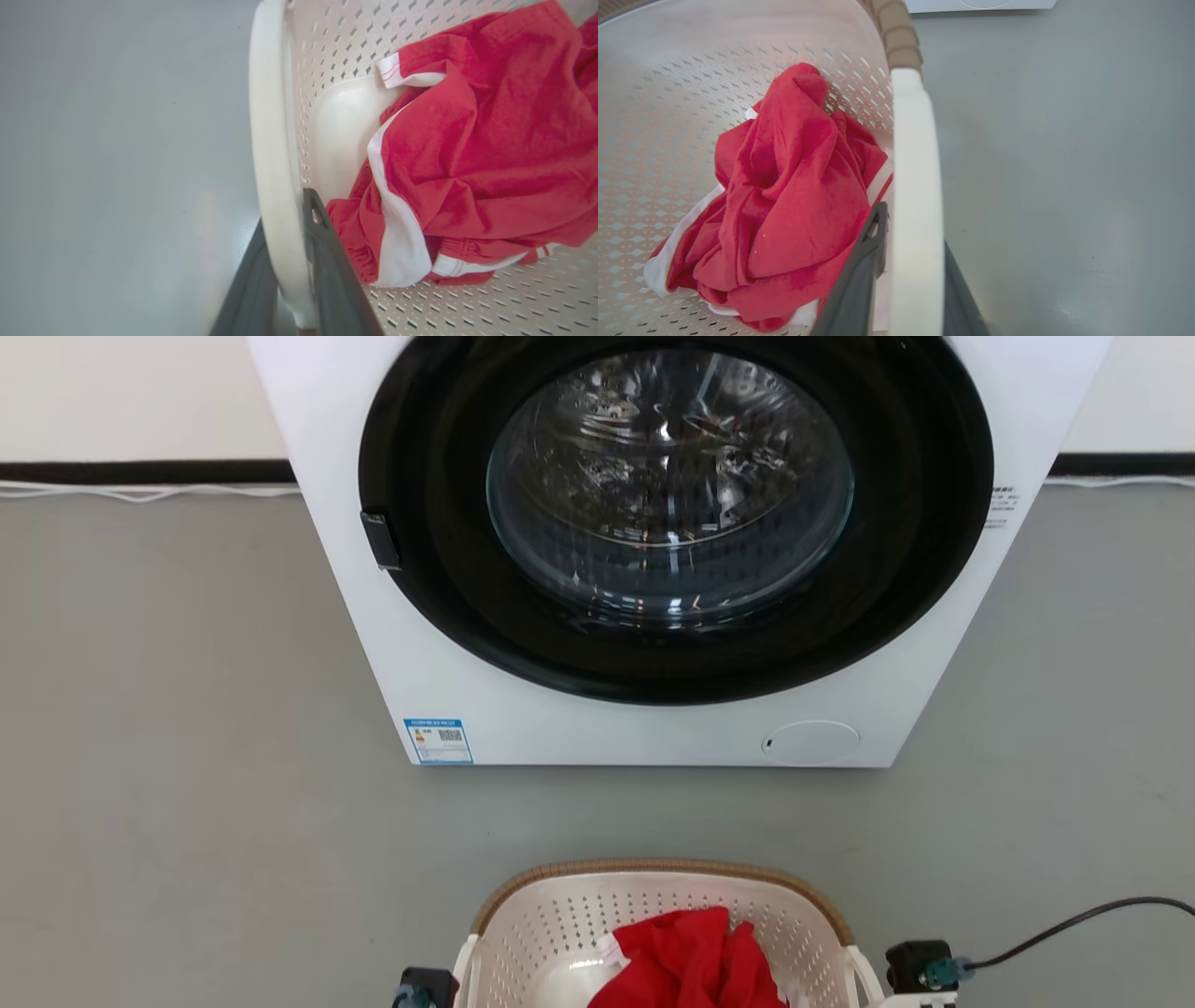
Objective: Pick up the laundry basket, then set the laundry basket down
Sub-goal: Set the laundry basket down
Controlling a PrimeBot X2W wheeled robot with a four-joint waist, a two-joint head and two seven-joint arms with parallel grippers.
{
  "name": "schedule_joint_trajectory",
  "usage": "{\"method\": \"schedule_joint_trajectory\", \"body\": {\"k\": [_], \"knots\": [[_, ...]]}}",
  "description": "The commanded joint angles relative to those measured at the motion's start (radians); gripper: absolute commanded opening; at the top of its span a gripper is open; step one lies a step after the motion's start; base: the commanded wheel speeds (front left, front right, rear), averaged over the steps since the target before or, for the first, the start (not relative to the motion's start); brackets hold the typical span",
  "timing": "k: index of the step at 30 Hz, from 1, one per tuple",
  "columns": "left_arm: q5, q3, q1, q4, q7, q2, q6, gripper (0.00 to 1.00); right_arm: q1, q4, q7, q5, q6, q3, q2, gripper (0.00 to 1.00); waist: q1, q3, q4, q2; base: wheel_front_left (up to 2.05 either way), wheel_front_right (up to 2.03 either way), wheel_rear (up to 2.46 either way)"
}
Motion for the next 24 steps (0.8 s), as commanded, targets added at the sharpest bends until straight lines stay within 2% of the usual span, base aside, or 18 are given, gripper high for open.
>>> {"method": "schedule_joint_trajectory", "body": {"k": [1, 14, 18, 24], "knots": [[-0.002, 0.014, -0.057, 0.006, -0.017, 0.028, 0.016, 0.0, -0.037, -0.009, -0.019, 0.0, 0.008, 0.026, 0.003, 0.0, 0.0, 0.01, -0.001, 0.0, 0.0, 0.0, 0.0], [-0.009, 0.014, -0.19, 0.006, -0.042, 0.028, 0.025, 0.0, -0.178, -0.006, -0.045, -0.042, 0.008, 0.002, 0.003, 0.0, 0.0, 0.168, 0.0, 0.0, 0.0, 0.0, 0.0], [-0.008, 0.017, -0.254, 0.007, -0.055, 0.028, 0.029, 0.0, -0.242, -0.005, -0.051, -0.092, 0.008, -0.042, 0.003, 0.0, 0.0, 0.255, 0.002, 0.0, 0.0, 0.0, 0.0], [-0.007, 0.022, -0.378, -0.001, -0.076, 0.028, 0.038, 0.0, -0.37, -0.005, -0.061, -0.206, 0.008, -0.148, 0.003, 0.0, 0.0, 0.44, 0.009, 0.0, 0.0, 0.0, 0.0]]}}
